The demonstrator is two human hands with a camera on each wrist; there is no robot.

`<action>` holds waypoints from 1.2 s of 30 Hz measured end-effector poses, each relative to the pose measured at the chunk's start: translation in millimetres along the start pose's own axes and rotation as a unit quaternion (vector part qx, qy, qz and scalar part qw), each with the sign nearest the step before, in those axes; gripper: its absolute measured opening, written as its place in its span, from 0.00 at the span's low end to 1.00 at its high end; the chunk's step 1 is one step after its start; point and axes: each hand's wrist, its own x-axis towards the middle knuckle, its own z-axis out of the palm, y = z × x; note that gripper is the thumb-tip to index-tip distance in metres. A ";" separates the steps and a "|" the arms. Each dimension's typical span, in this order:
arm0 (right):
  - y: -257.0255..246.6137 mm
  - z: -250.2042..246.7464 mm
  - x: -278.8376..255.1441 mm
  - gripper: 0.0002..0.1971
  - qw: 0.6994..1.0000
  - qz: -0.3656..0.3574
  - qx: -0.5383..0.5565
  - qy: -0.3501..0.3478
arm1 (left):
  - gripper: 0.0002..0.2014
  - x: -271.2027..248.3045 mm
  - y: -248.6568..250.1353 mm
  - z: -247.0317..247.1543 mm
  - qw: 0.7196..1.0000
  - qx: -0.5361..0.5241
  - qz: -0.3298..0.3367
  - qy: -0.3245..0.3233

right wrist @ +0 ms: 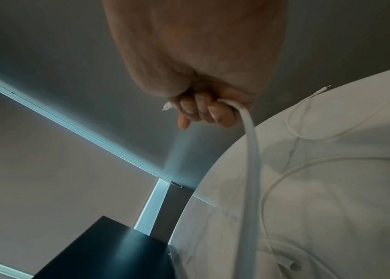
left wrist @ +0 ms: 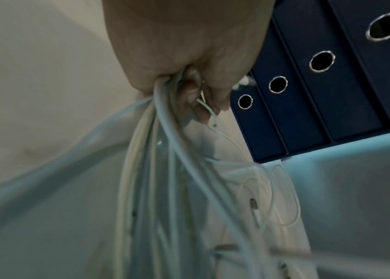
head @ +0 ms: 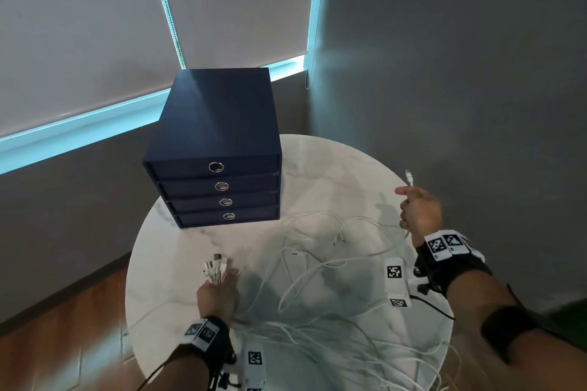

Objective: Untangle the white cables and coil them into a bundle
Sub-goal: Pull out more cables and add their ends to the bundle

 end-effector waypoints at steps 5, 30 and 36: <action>4.3 1.5 12.2 0.14 0.998 -0.004 -0.056 0.003 | 0.13 0.5 7.2 3.6 1.000 0.016 0.015 -0.009; 57.3 99.7 -172.3 0.38 0.704 -0.250 -0.470 -0.471 | 0.07 -28.8 60.4 22.4 0.980 -0.141 0.041 -0.132; 61.9 102.6 -188.5 0.15 0.635 -0.244 -0.537 -0.498 | 0.07 -47.1 90.9 26.1 0.964 -0.194 0.062 -0.170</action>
